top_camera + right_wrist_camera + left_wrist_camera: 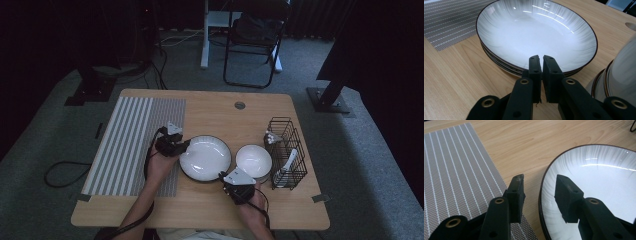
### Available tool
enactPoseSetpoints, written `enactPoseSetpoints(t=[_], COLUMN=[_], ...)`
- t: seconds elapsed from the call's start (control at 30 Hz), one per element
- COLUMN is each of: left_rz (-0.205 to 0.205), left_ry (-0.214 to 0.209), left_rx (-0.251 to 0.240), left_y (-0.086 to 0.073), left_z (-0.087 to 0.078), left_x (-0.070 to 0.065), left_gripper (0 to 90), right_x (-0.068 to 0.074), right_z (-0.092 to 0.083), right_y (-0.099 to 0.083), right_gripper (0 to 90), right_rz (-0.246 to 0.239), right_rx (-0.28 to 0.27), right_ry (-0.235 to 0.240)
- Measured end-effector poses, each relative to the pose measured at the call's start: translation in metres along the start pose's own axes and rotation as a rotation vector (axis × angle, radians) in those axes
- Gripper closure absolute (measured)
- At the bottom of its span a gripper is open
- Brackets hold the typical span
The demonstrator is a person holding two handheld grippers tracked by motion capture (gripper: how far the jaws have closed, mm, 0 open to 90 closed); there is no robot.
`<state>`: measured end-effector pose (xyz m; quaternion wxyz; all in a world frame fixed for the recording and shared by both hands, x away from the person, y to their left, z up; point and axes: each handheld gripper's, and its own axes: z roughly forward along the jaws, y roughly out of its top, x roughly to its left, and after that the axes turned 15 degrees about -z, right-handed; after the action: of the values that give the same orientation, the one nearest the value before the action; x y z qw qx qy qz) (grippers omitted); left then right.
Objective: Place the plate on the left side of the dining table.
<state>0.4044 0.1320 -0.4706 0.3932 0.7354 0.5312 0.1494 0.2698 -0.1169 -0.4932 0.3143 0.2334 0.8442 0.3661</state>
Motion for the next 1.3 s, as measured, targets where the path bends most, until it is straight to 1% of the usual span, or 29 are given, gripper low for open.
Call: enactPoseSetpoints(t=[0.17,0.37,0.4,0.43,0.47,0.53,0.57,0.6,0.7,0.8,0.87,0.9,0.93,1.0,1.1,1.13,1.17,1.2,1.23,1.27,1.3], left_rz=[0.001,-0.008,-0.013,-0.013,-0.024,-0.024,-0.023,-0.02,-0.045,-0.065,-0.087,-0.087,-0.116,-0.124,-0.157,-0.157,-0.183,-0.183,-0.202,-0.202,-0.241], left_ry=[-0.001,-0.006,-0.004,-0.004,-0.01,-0.01,-0.025,-0.021,-0.034,-0.058,-0.086,-0.086,-0.116,-0.128,-0.161,-0.161,-0.183,-0.183,-0.199,-0.199,-0.229], left_rx=[0.014,0.031,0.039,0.042,0.051,0.051,0.055,0.056,0.057,0.039,0.027,0.027,0.036,0.053,0.067,0.067,0.083,0.083,0.098,0.098,0.113], left_y=[0.0,0.001,0.001,0.0,0.0,0.0,-0.001,-0.001,0.0,0.003,0.007,0.007,0.01,0.011,0.011,0.011,0.012,0.012,0.013,0.013,0.013], left_z=[0.005,0.01,0.012,0.013,0.015,0.015,0.016,0.016,0.014,0.008,0.003,0.003,0.0,-0.001,-0.001,-0.001,-0.001,-0.001,-0.001,-0.001,0.0], left_x=[-0.001,-0.001,0.0,0.001,0.001,0.001,-0.001,-0.001,0.002,0.003,0.005,0.005,0.007,0.009,0.013,0.013,0.016,0.016,0.018,0.018,0.023], left_gripper=[61.3,68.3,68.3,70.7,71.6,72.4,75.0,75.1,77.1,78.0,78.0,78.0,78.0,77.5,76.1,75.4,74.8,74.8,73.6,72.8,72.7], right_x=[-0.001,-0.001,-0.001,-0.001,-0.001,-0.001,0.0,0.0,-0.001,-0.002,-0.002,-0.002,-0.002,-0.002,-0.002,-0.002,-0.002,-0.002,-0.002,-0.002,-0.001], right_z=[0.001,0.001,0.001,0.002,0.002,0.002,0.004,0.004,0.004,0.005,0.006,0.008,0.009,0.009,0.009,0.009,0.009,0.009,0.009,0.009,0.009], right_y=[-0.001,-0.001,0.0,0.0,0.0,0.0,-0.001,-0.001,-0.001,-0.002,-0.003,-0.004,-0.006,-0.007,-0.006,-0.006,-0.007,-0.007,-0.007,-0.007,-0.007], right_gripper=[85.7,84.9,84.8,84.8,84.8,84.8,85.0,84.9,85.0,85.5,86.2,86.9,87.6,87.8,88.1,88.1,88.9,89.1,89.3,89.3,89.5], right_rz=[0.0,-0.001,-0.003,-0.005,-0.006,-0.005,-0.007,-0.007,-0.006,-0.004,-0.007,-0.011,-0.006,-0.006,-0.02,-0.02,-0.022,-0.021,-0.022,-0.022,-0.028], right_rx=[0.012,0.014,0.014,0.016,0.017,0.017,0.022,0.022,0.023,0.027,0.029,0.031,0.03,0.032,0.036,0.036,0.037,0.037,0.037,0.037,0.041], right_ry=[0.009,0.015,0.016,0.017,0.017,0.019,0.022,0.022,0.02,0.024,0.023,0.017,0.013,0.01,-0.002,-0.002,-0.006,-0.011,-0.014,-0.014,-0.021])
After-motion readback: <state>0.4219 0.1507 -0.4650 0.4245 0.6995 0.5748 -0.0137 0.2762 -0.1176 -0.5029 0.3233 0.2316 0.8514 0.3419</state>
